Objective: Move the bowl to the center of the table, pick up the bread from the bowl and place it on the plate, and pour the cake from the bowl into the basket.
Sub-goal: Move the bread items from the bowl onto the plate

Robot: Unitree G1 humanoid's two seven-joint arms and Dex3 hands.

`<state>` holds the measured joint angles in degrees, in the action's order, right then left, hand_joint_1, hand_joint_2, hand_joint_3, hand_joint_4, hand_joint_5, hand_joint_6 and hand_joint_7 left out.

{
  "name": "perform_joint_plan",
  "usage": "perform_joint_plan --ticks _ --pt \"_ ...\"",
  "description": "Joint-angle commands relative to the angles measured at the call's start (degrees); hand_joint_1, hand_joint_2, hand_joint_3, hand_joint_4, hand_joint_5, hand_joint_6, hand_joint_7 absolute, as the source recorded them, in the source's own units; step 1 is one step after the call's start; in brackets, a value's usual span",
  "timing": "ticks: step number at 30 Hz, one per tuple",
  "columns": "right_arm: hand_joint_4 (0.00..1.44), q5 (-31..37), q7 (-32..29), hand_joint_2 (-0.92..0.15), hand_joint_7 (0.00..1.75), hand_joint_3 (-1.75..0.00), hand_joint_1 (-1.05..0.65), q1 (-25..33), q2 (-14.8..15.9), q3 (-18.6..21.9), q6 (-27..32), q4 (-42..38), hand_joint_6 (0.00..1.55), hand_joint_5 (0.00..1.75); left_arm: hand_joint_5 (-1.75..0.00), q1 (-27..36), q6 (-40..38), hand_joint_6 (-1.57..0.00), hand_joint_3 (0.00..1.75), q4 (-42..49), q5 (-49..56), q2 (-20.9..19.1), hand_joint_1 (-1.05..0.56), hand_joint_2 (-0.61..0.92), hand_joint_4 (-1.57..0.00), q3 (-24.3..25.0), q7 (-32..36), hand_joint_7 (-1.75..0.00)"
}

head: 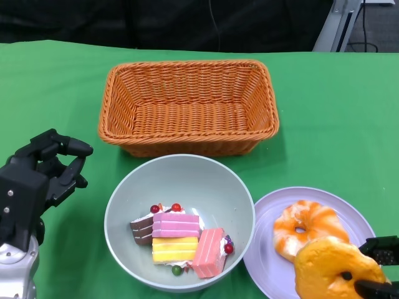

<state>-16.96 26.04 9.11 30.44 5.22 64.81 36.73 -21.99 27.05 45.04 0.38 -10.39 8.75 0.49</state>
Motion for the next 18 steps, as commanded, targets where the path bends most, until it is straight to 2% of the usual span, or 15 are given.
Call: perform_joint_plan --ticks 1,7,11,18 --pt "0.65 0.1 -0.2 -0.82 1.47 -0.78 -0.04 -0.8 0.9 -1.4 -1.7 -1.2 0.58 1.73 -1.41 0.2 -0.2 -0.77 0.39 -0.7 0.0 -0.8 -0.10 0.92 -0.79 0.0 0.0 -1.12" --pt "0.59 0.3 -0.9 -0.80 1.46 -0.76 -0.05 -2.7 0.4 -3.9 -2.3 -3.2 0.55 1.74 -1.41 0.7 -0.4 -0.77 0.39 -1.4 0.5 -0.9 -0.10 0.92 -0.79 -0.3 0.4 -1.12" --pt "0.59 1.4 -1.9 -0.75 1.46 -0.79 -0.05 -3.9 0.4 -6.4 -3.6 -4.8 0.58 1.74 -1.40 0.8 -0.2 -0.77 0.39 -1.6 0.5 -1.0 -0.10 0.92 -0.79 -0.3 0.4 -1.12" --pt "0.62 3.6 -4.5 -0.76 1.39 -0.75 -0.08 -6.7 -1.5 -10.2 -4.0 -9.6 0.62 1.73 -1.41 1.1 -0.5 -0.77 0.39 -2.3 0.2 -0.8 -0.10 0.92 -0.79 -0.2 -0.1 -1.12"
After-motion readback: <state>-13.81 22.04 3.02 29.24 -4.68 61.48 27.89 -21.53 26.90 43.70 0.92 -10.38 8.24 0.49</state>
